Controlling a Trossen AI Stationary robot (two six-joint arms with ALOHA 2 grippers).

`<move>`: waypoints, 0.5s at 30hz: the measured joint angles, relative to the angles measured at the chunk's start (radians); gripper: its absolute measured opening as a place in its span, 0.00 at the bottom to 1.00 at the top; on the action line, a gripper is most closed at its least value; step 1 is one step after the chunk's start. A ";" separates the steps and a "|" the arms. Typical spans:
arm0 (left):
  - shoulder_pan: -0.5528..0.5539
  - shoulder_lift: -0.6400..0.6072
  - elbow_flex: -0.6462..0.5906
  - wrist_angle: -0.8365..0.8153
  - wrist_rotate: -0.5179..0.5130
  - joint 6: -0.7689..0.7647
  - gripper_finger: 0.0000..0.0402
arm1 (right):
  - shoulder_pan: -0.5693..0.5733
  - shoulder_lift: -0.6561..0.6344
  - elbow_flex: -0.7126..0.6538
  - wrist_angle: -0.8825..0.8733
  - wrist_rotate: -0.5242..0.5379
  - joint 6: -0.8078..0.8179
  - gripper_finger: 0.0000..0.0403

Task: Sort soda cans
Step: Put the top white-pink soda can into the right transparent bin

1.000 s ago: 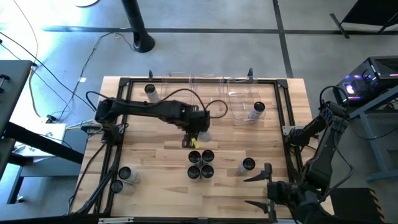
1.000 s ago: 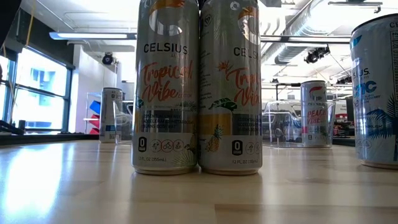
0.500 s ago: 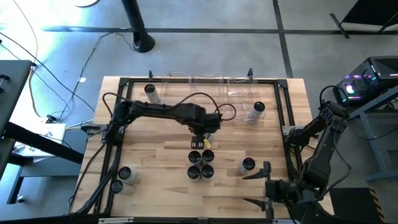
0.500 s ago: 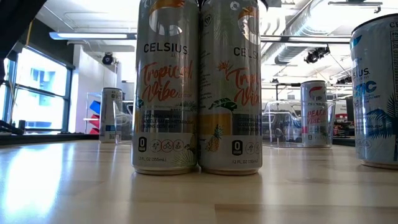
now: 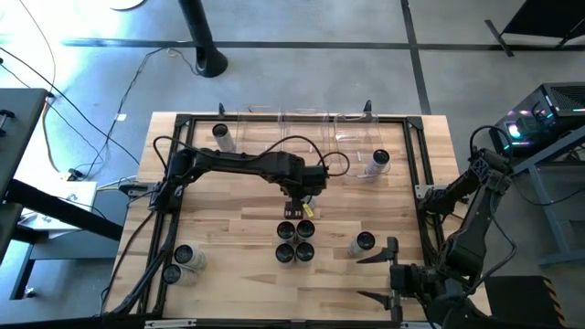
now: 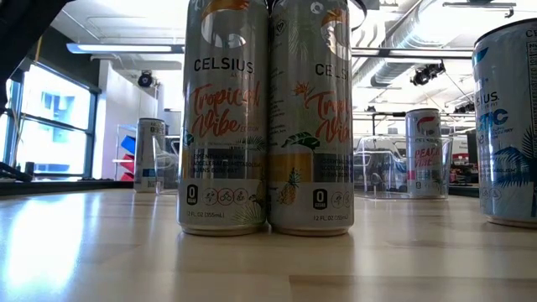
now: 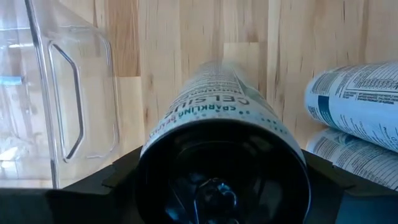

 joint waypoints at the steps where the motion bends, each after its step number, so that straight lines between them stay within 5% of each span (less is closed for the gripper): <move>1: 0.000 0.000 0.000 0.000 0.000 -0.002 0.70 | 0.000 0.000 0.000 0.000 0.000 0.000 0.77; 15: 0.023 0.000 -0.002 0.054 0.076 -0.020 0.70 | 0.000 0.000 0.000 0.000 0.000 0.000 0.77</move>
